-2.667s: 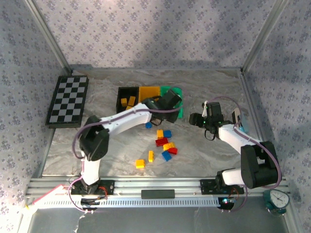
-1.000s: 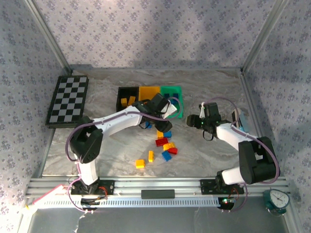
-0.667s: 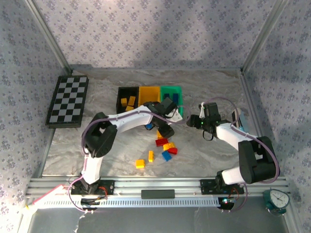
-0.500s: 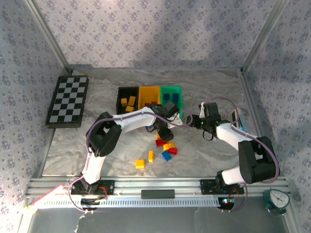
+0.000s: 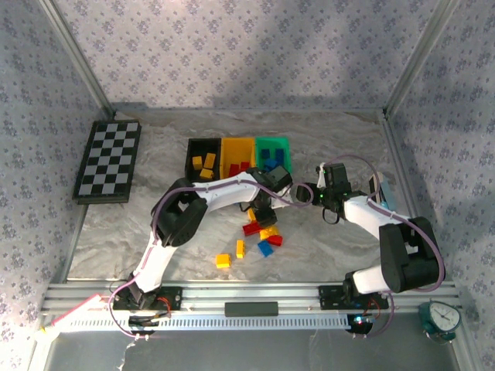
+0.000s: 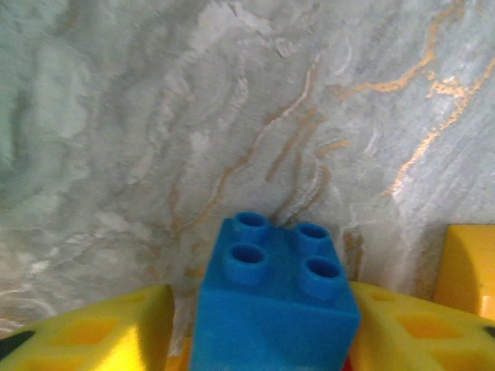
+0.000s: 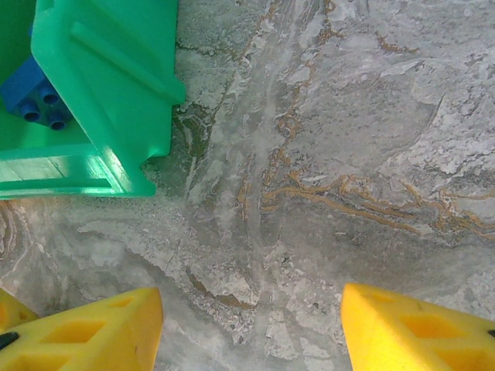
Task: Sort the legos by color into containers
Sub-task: Pick up the lego from the center of the table.
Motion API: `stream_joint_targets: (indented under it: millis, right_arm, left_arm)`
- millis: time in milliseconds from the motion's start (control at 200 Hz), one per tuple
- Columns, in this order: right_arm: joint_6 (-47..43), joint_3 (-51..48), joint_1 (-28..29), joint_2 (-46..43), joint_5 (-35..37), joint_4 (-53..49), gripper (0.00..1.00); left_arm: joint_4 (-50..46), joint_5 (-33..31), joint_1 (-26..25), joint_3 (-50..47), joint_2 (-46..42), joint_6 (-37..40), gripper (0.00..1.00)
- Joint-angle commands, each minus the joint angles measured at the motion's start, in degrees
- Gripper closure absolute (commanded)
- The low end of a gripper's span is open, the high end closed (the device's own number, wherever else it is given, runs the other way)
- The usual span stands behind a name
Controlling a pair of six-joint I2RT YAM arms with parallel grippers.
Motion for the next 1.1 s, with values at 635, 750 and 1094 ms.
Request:
stream_joint_targets:
  millis: [635, 750, 1094]
  right_arm:
    - [0.01, 1.69, 0.68, 0.91, -0.42, -0.17, 0.36]
    - [0.01, 1.66, 0.91, 1.10, 0.17, 0.10, 0.36]
    - [-0.07, 1.83, 0.96, 1.30, 0.07, 0.16, 0.36]
  left_arm:
    - [13.65, -9.24, -0.43, -1.80, -9.31, -7.20, 0.87]
    - [16.09, -14.54, -0.43, 0.56, -9.45, -10.48, 0.88]
    - [10.61, -30.04, 0.66, 20.88, 2.91, -16.76, 0.91]
